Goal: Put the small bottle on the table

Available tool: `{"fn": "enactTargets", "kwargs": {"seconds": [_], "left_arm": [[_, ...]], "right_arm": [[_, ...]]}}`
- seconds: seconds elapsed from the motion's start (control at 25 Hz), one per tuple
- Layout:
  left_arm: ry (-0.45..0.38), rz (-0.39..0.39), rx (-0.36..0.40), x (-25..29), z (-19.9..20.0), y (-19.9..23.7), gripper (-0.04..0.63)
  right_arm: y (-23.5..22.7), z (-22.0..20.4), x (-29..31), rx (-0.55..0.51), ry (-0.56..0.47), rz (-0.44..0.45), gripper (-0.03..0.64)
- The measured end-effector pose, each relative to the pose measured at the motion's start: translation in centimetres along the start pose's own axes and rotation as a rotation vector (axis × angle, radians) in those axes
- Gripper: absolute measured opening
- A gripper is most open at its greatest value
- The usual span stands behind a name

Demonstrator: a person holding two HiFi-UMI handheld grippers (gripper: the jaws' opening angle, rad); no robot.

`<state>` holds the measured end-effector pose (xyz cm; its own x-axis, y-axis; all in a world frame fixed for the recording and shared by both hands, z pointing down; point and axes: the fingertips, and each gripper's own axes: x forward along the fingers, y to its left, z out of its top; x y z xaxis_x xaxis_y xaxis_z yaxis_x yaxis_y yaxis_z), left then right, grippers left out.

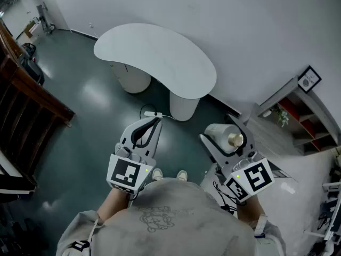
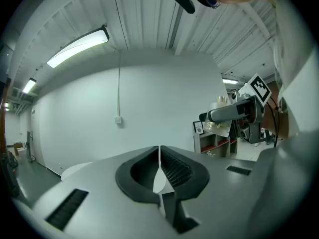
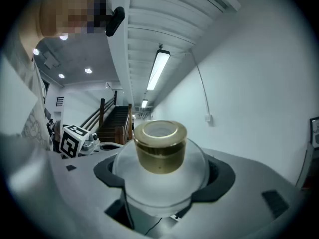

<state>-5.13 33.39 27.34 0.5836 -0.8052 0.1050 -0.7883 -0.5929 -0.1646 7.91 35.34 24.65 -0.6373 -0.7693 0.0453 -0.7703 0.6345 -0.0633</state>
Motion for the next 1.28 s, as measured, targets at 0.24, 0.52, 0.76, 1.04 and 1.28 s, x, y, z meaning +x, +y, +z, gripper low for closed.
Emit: {"fn": "enactTargets", "kwargs": {"seconds": [0.24,0.52,0.76,1.04,1.28], "left_arm": [[0.007,-0.018,-0.039,1.2,-0.2,-2.2,0.026],[0.016,-0.006,-0.034,2.3,-0.5,-3.7,0.026],[0.021,0.005,-0.023,3.7,-0.4,-5.4,0.026],[0.032,0.014,-0.017,5.6,-0.9,-7.2,0.026],[0.046,0.01,-0.017,7.0,-1.2,-7.7,0.025]], "right_arm": [[-2.0,-0.5,-1.6,-0.015,0.034,-0.036,0.337],[-3.4,-1.2,-2.6,-0.016,0.039,-0.011,0.336],[-4.9,-1.7,-3.8,-0.022,0.032,0.013,0.336],[-7.3,-2.5,-5.2,-0.006,0.023,0.016,0.336],[-9.2,-2.4,-5.4,-0.003,0.004,0.0,0.337]]}}
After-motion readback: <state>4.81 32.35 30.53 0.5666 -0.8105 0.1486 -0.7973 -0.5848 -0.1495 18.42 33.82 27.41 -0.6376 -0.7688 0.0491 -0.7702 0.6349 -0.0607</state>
